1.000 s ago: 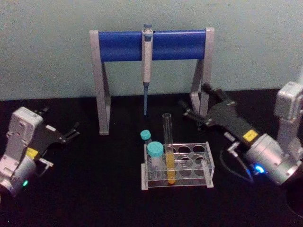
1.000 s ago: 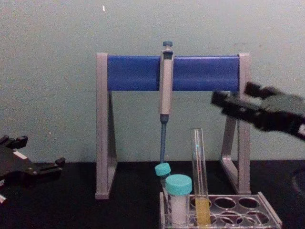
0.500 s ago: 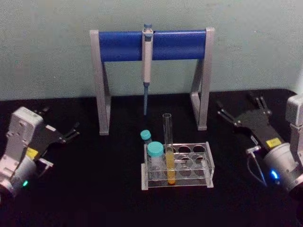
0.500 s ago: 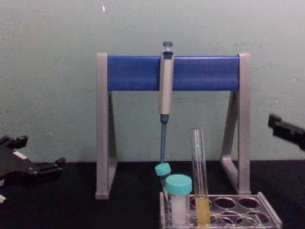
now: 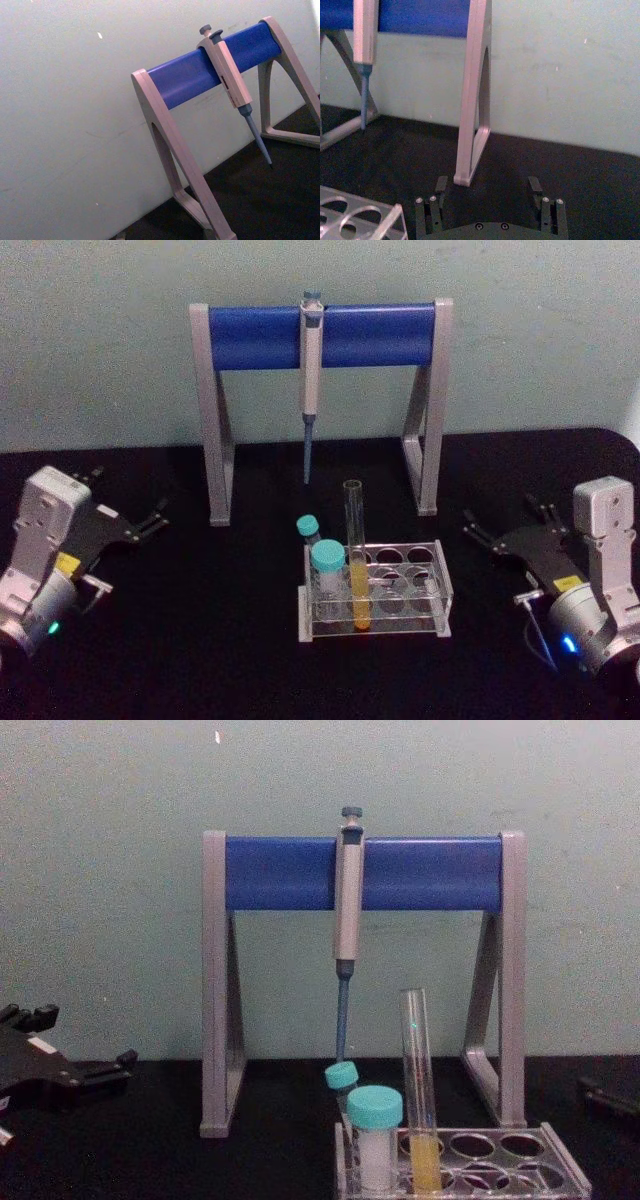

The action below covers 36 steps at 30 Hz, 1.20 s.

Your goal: Pick up the test tube from the test tube rack, shake it, then place it back into the test tube rack.

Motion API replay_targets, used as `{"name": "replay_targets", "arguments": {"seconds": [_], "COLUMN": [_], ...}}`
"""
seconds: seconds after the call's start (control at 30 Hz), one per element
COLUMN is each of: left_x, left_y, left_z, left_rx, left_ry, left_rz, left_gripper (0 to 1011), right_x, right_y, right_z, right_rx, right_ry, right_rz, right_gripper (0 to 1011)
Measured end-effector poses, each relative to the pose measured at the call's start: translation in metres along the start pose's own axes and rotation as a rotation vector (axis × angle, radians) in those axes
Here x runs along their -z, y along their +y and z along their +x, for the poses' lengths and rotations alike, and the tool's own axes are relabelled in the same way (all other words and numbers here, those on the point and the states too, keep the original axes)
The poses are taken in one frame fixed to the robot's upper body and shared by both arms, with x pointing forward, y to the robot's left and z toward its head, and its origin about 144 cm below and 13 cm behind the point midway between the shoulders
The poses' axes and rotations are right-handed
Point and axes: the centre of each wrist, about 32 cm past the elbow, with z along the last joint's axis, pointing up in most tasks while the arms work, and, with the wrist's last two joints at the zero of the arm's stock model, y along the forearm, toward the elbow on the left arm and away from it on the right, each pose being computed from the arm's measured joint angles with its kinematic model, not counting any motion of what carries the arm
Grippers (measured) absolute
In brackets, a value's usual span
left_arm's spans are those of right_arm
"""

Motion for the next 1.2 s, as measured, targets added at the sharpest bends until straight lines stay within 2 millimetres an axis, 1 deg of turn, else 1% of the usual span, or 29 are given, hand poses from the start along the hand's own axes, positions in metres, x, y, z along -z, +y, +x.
{"name": "replay_targets", "arguments": {"seconds": [0.2,0.47,0.8,1.2], "left_x": [0.0,0.0,0.0,0.0], "left_y": [0.0,0.0,0.0,0.0], "left_z": [0.0,0.0,0.0,0.0], "left_rx": [0.0,0.0,0.0,0.0], "left_ry": [0.0,0.0,0.0,0.0], "left_rz": [0.0,0.0,0.0,0.0], "left_gripper": [1001,1001,1002,1002], "right_x": [0.01,0.017,0.021,0.021], "right_y": [0.001,0.002,0.003,0.003], "right_z": [-0.001,-0.002,-0.004,-0.004], "right_rx": [-0.007,-0.021,-0.037,-0.037], "right_ry": [0.011,0.021,0.031,0.029], "right_rz": [-0.042,-0.065,-0.076,-0.076], "right_gripper": [1000,1000,1000,1000]}}
